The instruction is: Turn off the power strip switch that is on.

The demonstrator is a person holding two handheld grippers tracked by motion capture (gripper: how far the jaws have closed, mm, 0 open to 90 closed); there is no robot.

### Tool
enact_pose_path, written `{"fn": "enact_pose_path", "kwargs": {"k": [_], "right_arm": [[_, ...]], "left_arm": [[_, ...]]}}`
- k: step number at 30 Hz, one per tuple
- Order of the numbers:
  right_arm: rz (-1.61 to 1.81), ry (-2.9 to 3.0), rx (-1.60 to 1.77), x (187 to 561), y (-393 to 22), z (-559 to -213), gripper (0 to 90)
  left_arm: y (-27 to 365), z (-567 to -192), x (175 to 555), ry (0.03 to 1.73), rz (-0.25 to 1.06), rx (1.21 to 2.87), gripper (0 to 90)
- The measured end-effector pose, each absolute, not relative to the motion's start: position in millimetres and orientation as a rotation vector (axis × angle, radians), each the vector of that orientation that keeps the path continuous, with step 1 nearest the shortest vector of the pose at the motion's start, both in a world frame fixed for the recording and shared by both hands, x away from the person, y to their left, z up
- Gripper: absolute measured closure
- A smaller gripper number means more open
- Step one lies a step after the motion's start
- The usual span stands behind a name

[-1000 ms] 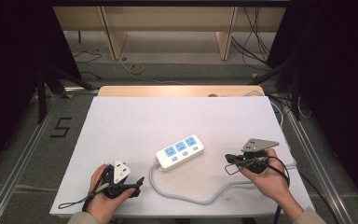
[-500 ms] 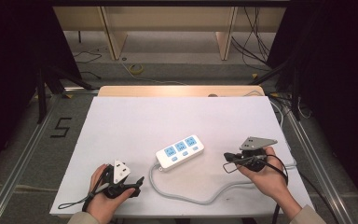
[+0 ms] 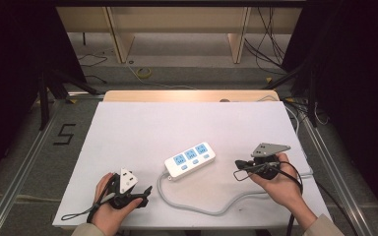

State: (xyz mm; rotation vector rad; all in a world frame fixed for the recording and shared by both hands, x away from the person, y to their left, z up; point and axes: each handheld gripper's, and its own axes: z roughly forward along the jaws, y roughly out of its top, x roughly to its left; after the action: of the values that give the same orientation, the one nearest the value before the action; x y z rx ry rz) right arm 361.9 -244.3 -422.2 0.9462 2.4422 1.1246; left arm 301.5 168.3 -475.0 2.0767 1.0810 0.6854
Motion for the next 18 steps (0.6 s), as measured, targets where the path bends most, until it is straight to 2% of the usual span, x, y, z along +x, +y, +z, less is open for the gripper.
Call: {"fn": "enact_pose_path", "kwargs": {"k": [18], "right_arm": [[1.111,2.460,0.939,365.0,-238.1,-420.7,90.0]], "left_arm": [[167.5,-475.1,301.6,1.082,0.686,2.071,17.9]]}}
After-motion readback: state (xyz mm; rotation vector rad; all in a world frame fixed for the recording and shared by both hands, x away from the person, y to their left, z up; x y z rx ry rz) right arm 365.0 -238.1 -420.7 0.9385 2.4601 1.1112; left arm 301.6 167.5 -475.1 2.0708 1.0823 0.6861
